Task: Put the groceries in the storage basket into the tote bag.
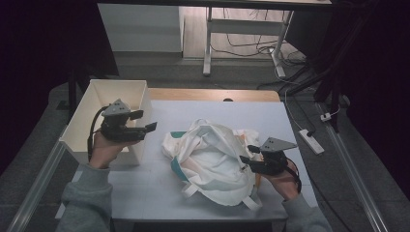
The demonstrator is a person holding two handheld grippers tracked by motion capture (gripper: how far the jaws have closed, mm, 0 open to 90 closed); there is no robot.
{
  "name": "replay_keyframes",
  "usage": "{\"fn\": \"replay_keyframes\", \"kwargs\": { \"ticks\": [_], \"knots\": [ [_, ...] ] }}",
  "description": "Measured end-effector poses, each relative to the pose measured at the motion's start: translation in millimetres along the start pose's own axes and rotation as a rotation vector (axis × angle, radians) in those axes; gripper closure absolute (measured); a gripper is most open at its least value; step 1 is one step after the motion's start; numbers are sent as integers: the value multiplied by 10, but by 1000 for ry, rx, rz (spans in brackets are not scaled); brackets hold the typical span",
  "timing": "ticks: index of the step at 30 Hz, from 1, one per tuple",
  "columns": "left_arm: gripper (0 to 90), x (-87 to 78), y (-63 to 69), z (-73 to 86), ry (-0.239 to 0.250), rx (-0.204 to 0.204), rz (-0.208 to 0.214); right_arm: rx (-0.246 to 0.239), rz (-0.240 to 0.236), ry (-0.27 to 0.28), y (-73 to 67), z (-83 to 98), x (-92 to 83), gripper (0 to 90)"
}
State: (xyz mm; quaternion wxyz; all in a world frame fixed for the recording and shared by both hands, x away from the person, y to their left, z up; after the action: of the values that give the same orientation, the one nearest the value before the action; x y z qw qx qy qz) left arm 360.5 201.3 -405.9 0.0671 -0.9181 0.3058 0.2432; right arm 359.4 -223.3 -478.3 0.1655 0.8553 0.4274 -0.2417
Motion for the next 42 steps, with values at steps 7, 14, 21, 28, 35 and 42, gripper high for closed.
{"fn": "replay_keyframes", "kwargs": {
  "ticks": [7, 14, 21, 28, 35, 42],
  "knots": [
    [301, -86, -253, 63, -3, -44, -81, -3, -4, -12, -10, 18, 28, 476],
    [296, -124, -557, 187, -15, -126, -154, -1, -5, -20, -11, 33, 40, 476],
    [262, 16, -772, 312, -89, -166, -211, -8, -10, -25, -28, 39, 60, 475],
    [237, 169, -870, 345, -114, -168, -229, -11, -16, -37, -44, 57, 92, 474],
    [205, 316, -1012, 406, -144, -184, -267, -10, -13, -38, -39, 69, 100, 474],
    [201, 319, -1109, 442, -141, -202, -286, -10, -16, -47, -43, 84, 119, 473]
  ]
}}
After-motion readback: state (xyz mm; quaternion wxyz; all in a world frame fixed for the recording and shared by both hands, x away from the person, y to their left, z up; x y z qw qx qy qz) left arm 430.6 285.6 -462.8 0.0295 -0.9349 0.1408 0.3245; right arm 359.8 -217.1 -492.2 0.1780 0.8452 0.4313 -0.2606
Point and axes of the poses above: each handheld gripper's, and its own axes: x roughly forward along the jaws, z roughly out of its underside, y roughly to its right, the point moved 4 cm from there along x, roughly forward along the jaws, and after that the axes turned 2 degrees about -z, right-handed, at the moved point
